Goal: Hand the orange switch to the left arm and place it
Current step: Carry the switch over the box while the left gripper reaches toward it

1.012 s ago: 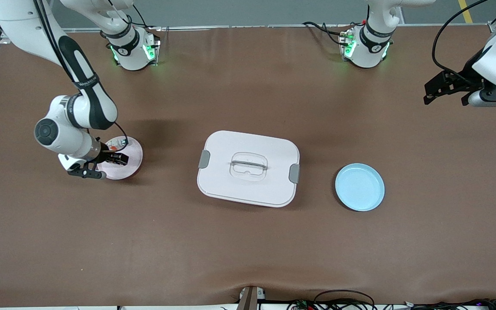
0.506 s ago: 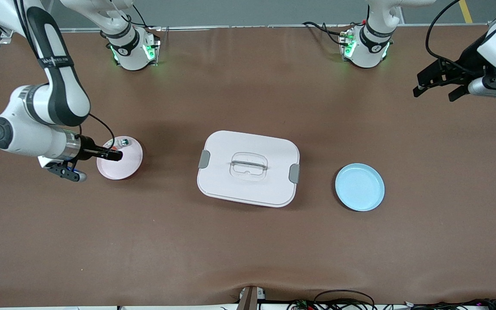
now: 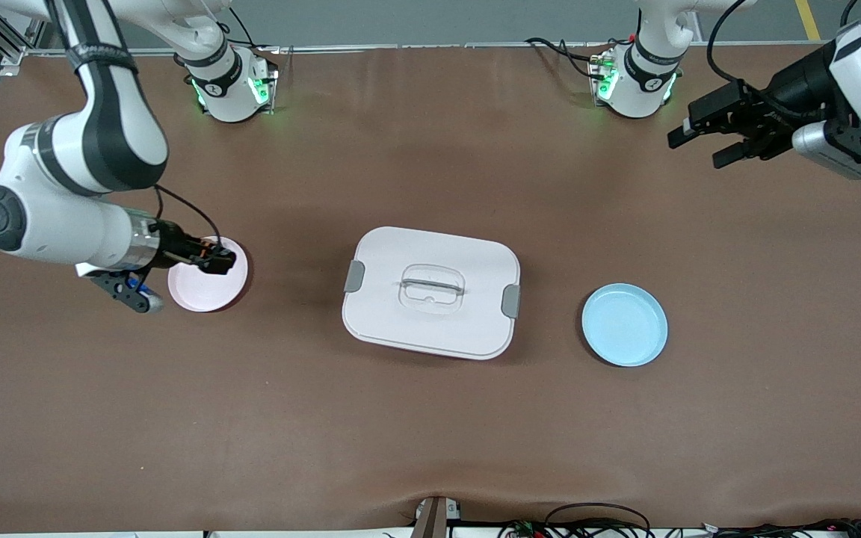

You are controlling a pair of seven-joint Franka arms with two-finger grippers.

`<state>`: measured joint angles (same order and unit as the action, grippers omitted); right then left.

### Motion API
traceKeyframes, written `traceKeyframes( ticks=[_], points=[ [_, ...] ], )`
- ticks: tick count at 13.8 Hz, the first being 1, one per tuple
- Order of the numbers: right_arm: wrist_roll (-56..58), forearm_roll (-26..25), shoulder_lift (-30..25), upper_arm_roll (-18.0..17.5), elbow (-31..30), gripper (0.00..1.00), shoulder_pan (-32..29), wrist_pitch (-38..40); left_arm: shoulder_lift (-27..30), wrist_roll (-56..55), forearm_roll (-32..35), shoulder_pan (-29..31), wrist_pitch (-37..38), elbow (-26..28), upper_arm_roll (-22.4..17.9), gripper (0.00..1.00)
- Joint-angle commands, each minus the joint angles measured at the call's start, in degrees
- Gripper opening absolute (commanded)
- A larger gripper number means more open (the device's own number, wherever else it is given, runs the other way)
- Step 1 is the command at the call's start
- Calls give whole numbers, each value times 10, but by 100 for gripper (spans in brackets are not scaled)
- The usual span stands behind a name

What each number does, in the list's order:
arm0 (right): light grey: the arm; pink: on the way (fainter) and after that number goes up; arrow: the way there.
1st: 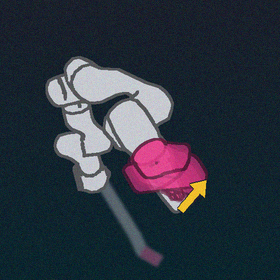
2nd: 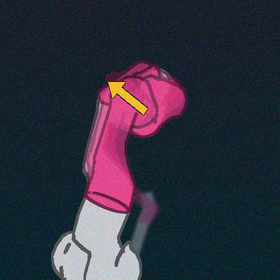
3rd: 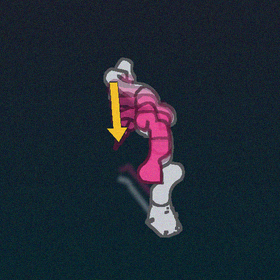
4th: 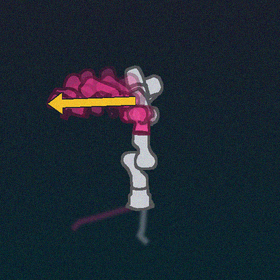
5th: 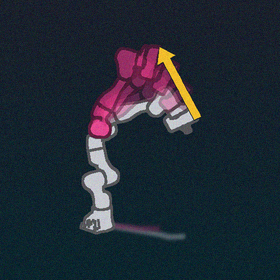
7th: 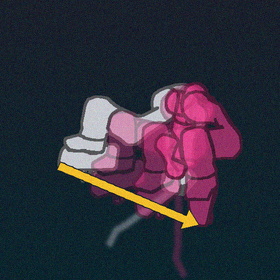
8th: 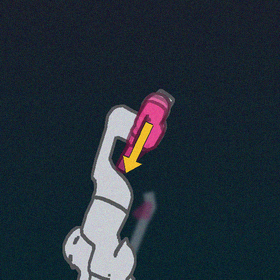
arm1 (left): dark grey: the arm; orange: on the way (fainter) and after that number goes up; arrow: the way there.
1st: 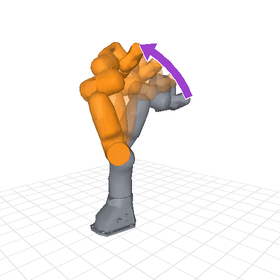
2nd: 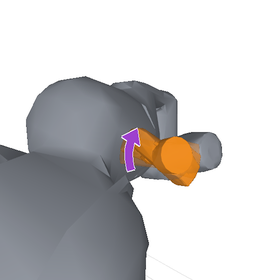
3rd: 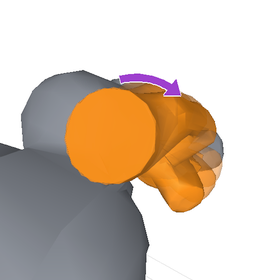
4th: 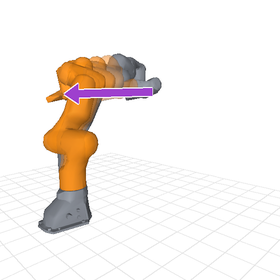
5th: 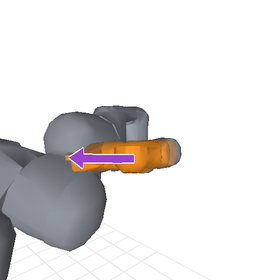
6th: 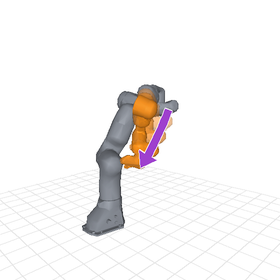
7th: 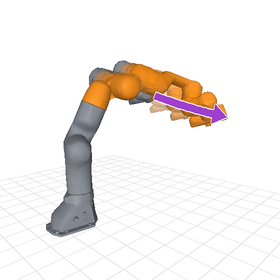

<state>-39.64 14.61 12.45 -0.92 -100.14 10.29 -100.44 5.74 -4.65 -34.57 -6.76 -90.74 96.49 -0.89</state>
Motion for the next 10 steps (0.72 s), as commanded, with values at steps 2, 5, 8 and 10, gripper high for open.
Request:
traceKeyframes(
  ticks=[2,5,8,10],
  points=[
    [-135,25,9,6,72,0,54,32,-49,-11,-96,-14,-14,-12,28,100],
    [-225,56,10,7,94,0,81,32,-81,-12,-163,-18,-70,-8,71,100],
    [-314,60,14,7,123,0,106,30,-99,-26,-194,-17,-120,-4,110,100],
    [-368,67,22,7,144,0,121,27,-100,-33,-214,-21,-158,7,127,100]
  ],
)
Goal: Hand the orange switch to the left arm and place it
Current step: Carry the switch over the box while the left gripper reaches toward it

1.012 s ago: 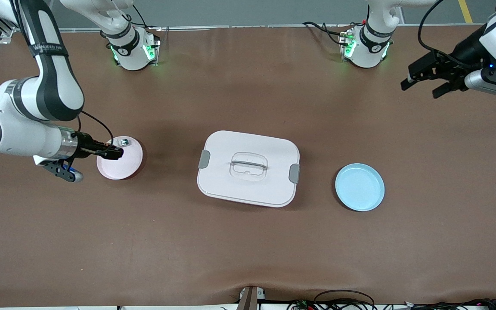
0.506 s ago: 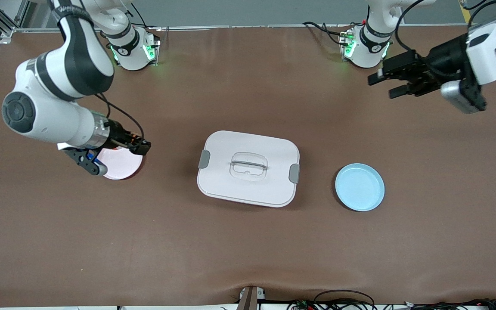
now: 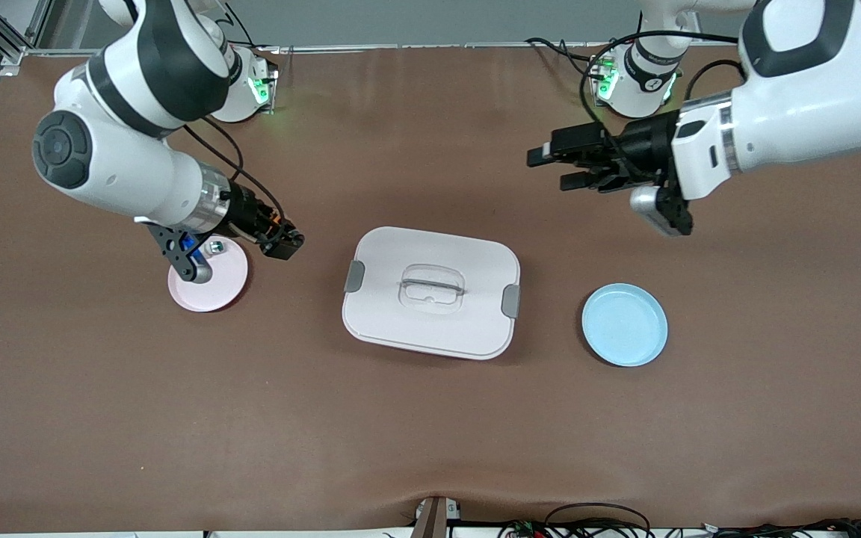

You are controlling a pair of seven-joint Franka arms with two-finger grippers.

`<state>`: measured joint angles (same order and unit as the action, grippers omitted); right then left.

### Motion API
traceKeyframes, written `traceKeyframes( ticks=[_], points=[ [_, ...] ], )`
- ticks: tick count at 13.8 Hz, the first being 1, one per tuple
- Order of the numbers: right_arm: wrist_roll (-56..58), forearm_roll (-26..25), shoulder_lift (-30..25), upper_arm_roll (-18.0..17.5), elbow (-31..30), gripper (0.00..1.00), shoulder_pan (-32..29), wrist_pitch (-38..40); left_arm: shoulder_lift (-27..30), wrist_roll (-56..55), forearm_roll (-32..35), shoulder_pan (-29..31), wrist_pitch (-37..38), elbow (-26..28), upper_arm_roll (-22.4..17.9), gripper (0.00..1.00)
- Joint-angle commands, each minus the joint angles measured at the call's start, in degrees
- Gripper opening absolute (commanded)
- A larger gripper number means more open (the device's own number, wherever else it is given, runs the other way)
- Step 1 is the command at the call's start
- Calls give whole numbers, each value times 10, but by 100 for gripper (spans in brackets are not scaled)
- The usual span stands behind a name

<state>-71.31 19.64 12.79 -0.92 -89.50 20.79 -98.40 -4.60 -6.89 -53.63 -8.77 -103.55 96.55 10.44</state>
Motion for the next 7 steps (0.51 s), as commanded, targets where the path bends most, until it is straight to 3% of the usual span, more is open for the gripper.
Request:
traceKeyframes(
  ticks=[1,7],
  points=[
    [-76,31,22,7,44,0,21,6,3,-10,-34,-7,-58,17,24,100],
    [-201,55,62,7,104,0,55,-7,-23,-56,-45,-92,-218,31,49,100]
  ],
)
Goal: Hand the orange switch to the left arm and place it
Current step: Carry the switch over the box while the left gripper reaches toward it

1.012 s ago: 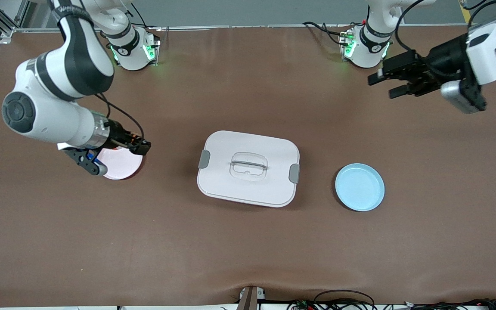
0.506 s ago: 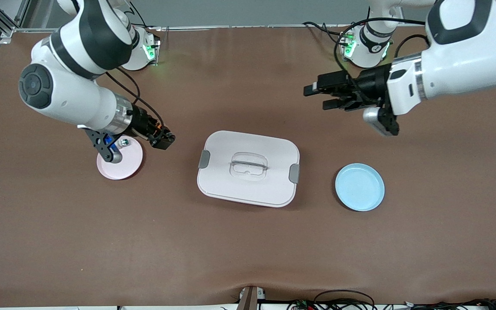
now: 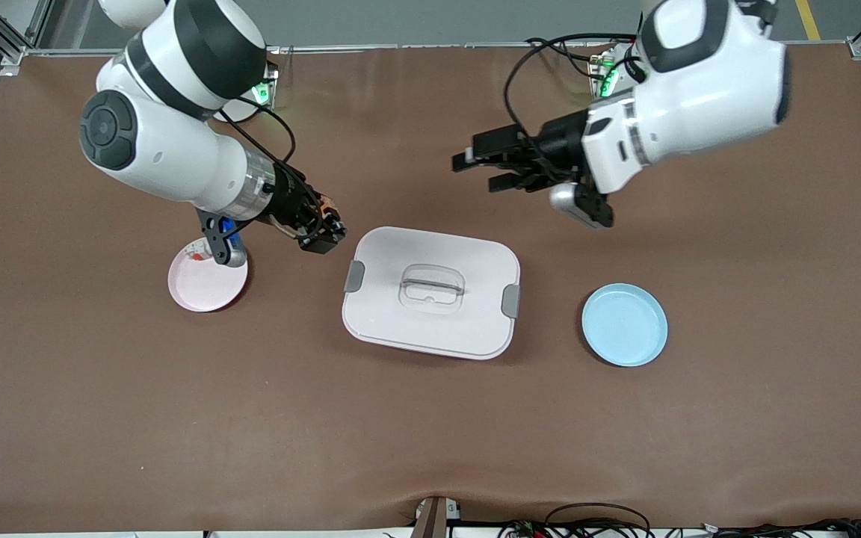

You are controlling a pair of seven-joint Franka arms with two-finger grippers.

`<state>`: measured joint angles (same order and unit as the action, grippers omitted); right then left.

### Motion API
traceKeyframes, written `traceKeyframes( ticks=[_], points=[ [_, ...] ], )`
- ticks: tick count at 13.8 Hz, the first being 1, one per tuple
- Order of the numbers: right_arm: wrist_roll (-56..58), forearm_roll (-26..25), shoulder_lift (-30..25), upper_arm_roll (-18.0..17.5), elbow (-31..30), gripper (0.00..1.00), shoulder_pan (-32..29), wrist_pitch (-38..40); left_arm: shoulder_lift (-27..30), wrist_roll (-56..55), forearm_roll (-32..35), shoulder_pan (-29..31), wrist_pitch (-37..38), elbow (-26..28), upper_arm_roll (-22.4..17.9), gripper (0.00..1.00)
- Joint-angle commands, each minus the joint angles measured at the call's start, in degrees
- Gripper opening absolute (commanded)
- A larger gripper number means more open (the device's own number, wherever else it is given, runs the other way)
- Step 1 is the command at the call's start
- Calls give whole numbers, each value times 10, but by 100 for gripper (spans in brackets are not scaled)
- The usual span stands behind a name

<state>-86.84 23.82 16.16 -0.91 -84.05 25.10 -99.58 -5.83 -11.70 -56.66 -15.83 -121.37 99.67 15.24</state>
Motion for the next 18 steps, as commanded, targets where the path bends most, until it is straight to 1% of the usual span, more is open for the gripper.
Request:
traceKeyframes(
  ticks=[1,4,5,8,11,14,18],
  points=[
    [-70,18,33,6,58,0,16,-3,-17,-11,-20,-36,-60,1,1,100],
    [-126,21,37,6,61,0,31,-37,-40,-11,-45,-59,-93,-1,1,100],
    [-134,21,38,6,63,0,32,-42,-48,-11,-52,-70,-105,-2,1,100],
    [-170,38,41,6,70,0,36,-50,-67,-2,-73,-79,-135,-4,1,100],
    [-204,39,54,6,90,0,45,-58,-87,12,-78,-89,-154,-14,1,100],
    [-215,38,67,6,111,0,54,-59,-88,12,-78,-95,-169,-15,1,100],
    [-217,39,68,6,115,0,58,-73,-108,43,-79,-98,-178,-26,1,100]
  ],
)
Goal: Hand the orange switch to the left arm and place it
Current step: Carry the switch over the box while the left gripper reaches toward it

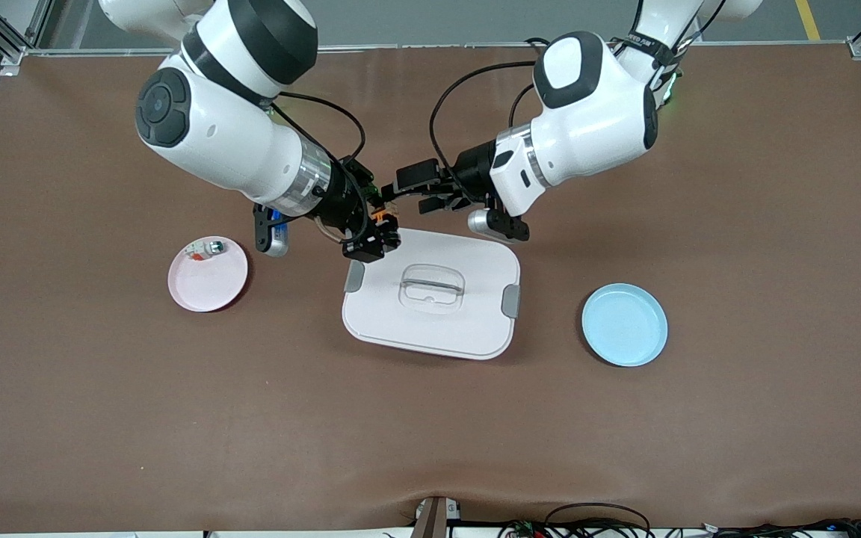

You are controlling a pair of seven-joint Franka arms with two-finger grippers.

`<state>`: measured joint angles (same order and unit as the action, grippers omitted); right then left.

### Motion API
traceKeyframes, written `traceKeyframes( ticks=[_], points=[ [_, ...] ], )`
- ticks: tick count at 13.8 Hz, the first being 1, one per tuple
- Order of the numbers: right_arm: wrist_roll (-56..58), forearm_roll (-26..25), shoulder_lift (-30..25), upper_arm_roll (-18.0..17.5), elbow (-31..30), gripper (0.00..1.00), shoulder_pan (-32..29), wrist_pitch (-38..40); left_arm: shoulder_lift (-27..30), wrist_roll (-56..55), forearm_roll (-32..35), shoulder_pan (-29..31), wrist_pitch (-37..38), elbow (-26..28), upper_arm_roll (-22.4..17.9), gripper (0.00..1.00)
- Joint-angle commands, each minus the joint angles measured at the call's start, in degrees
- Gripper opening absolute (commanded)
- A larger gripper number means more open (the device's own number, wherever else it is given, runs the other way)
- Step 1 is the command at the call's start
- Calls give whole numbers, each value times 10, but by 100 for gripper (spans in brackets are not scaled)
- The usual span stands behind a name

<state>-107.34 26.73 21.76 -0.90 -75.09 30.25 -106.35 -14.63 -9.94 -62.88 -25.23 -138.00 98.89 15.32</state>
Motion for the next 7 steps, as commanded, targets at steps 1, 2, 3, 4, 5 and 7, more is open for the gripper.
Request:
traceKeyframes(
  ticks=[1,2,3,4,5,7],
  points=[
    [-19,10,11,6,25,0,9,-14,-21,36,-17,-4,-12,-19,1,100],
    [-29,10,13,6,25,0,9,-26,-21,44,-23,-4,-12,-19,1,100],
    [-31,10,14,6,25,0,11,-33,-21,52,-29,-4,-13,-19,1,100],
    [-31,10,14,6,26,0,13,-34,-21,55,-33,-5,-13,-19,1,100],
    [-31,10,14,6,26,0,14,-34,-21,57,-34,-7,-13,-19,1,100],
    [-34,10,15,6,26,0,16,-34,-21,57,-34,-8,-14,-19,1,100]
  ],
)
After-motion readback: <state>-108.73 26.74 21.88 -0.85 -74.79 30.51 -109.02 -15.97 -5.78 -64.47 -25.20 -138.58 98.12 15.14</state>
